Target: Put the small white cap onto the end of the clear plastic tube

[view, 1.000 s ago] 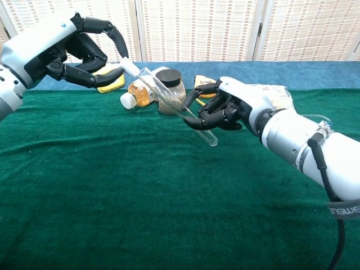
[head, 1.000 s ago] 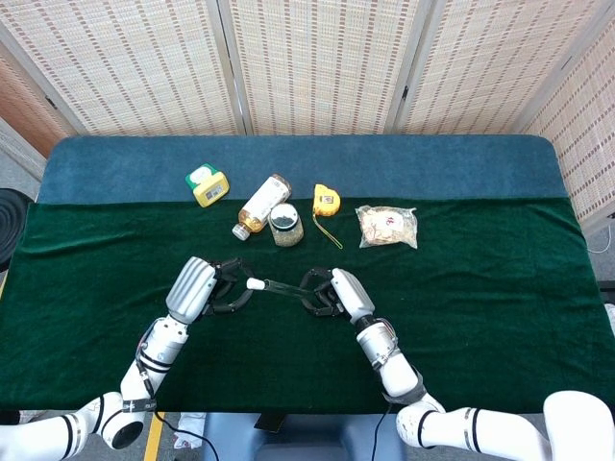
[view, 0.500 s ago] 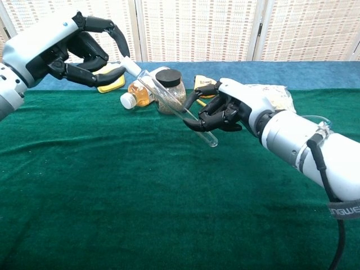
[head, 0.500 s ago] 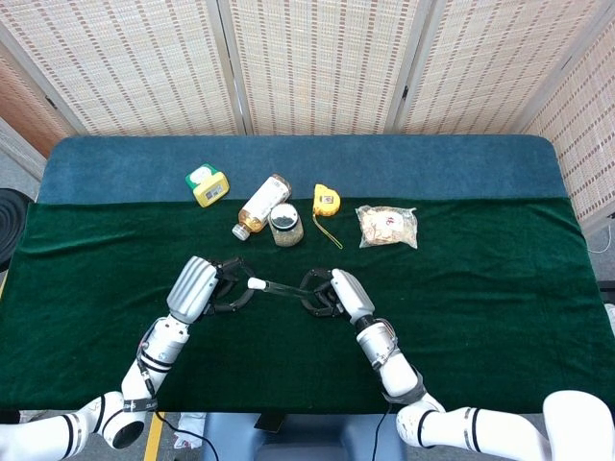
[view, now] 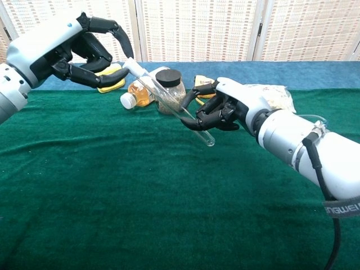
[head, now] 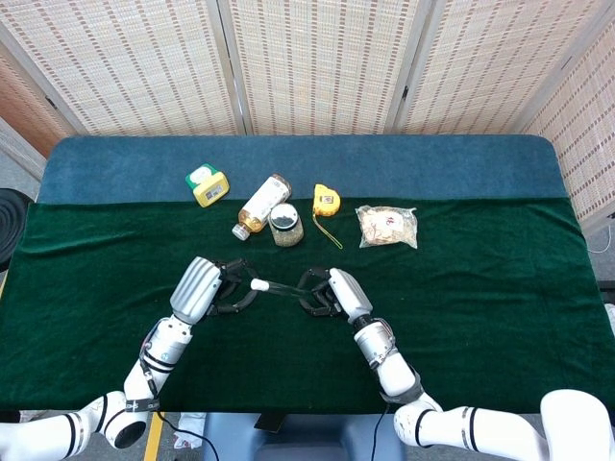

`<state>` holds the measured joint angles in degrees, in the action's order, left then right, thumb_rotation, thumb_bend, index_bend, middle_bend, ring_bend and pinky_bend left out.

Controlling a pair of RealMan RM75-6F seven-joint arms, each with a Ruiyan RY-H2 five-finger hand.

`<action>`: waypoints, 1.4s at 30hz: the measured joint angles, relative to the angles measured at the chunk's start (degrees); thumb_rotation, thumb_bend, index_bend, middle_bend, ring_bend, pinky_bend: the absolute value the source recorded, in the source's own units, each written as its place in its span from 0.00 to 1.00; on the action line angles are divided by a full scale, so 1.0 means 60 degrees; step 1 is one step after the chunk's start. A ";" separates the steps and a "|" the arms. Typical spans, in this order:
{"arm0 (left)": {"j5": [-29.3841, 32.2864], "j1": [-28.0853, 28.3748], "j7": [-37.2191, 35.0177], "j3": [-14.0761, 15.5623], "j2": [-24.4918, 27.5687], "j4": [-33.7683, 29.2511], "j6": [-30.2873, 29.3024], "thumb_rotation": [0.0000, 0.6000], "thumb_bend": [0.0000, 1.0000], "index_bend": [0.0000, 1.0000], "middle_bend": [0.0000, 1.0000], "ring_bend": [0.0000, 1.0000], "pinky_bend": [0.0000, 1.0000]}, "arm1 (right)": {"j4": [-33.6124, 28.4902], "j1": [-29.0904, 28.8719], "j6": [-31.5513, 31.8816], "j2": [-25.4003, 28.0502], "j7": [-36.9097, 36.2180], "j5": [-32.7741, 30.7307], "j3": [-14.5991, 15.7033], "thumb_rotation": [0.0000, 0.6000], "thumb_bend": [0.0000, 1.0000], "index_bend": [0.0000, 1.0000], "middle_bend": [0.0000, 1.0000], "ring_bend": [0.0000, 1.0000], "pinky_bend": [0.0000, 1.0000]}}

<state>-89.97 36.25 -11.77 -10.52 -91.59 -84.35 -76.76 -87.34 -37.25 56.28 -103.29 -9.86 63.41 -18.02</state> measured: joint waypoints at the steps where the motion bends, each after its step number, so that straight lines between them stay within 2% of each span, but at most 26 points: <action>1: 0.0003 0.0004 0.0003 0.0004 -0.0004 0.0007 0.0008 1.00 0.50 0.63 1.00 0.89 0.84 | 0.0002 -0.0005 -0.0004 -0.0005 -0.0006 0.0000 -0.0003 1.00 0.64 0.77 0.96 1.00 1.00; 20: 0.0004 0.0067 0.0100 0.0067 -0.0102 0.0140 0.0067 1.00 0.51 0.62 1.00 0.89 0.84 | -0.0017 -0.0137 0.0060 -0.0190 0.0291 -0.0116 -0.0055 1.00 0.64 0.77 0.96 1.00 1.00; 22: 0.0010 0.0071 0.0091 0.0070 -0.0100 0.0154 0.0078 1.00 0.50 0.58 1.00 0.89 0.84 | -0.0009 -0.0138 0.0061 -0.0187 0.0315 -0.0130 -0.0051 1.00 0.64 0.77 0.96 1.00 1.00; 25: 0.0069 0.0067 0.0126 0.0094 -0.0024 0.0121 0.0173 1.00 0.48 0.34 1.00 0.86 0.84 | -0.0019 -0.0124 0.0066 -0.0146 0.0359 -0.0150 -0.0037 1.00 0.64 0.77 0.96 1.00 1.00; 27: 0.0128 0.0062 0.0168 0.0113 0.0105 0.0038 0.0273 1.00 0.44 0.18 0.95 0.78 0.84 | -0.0048 -0.0109 0.0079 -0.0094 0.0416 -0.0155 -0.0021 1.00 0.64 0.77 0.96 1.00 1.00; 29: 0.0194 0.0047 0.0200 0.0128 0.0276 -0.0077 0.0362 1.00 0.42 0.11 0.85 0.70 0.81 | -0.0090 -0.0087 0.0109 -0.0018 0.0516 -0.0158 0.0003 1.00 0.64 0.77 0.96 1.00 1.00; 32: 0.0316 0.0013 0.0256 0.0150 0.0550 -0.0265 0.0503 1.00 0.40 0.09 0.68 0.54 0.70 | -0.0125 -0.0061 0.0160 0.0126 0.0746 -0.0137 0.0062 1.00 0.64 0.77 0.96 1.00 1.00; 36: 0.0524 -0.0017 0.0463 0.0224 0.1028 -0.0596 0.0866 1.00 0.39 0.08 0.48 0.34 0.48 | -0.0155 -0.0040 0.0187 0.0414 0.1153 -0.0159 0.0135 1.00 0.64 0.77 0.96 1.00 1.00; 39: 0.0674 -0.0071 0.0691 0.0285 0.1461 -0.0850 0.1056 1.00 0.39 0.08 0.44 0.28 0.38 | -0.0146 -0.0036 0.0191 0.0646 0.1563 -0.0210 0.0214 1.00 0.64 0.77 0.96 1.00 1.00; 42: 0.0859 -0.0167 0.0880 0.0327 0.1815 -0.1012 0.1165 1.00 0.39 0.08 0.42 0.25 0.33 | -0.0072 -0.0046 0.0168 0.0828 0.2053 -0.0270 0.0362 1.00 0.64 0.77 0.96 1.00 1.00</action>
<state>-84.81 35.25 -6.49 -8.56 -80.70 -90.42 -69.77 -87.77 -37.53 57.29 -98.33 2.46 61.79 -15.85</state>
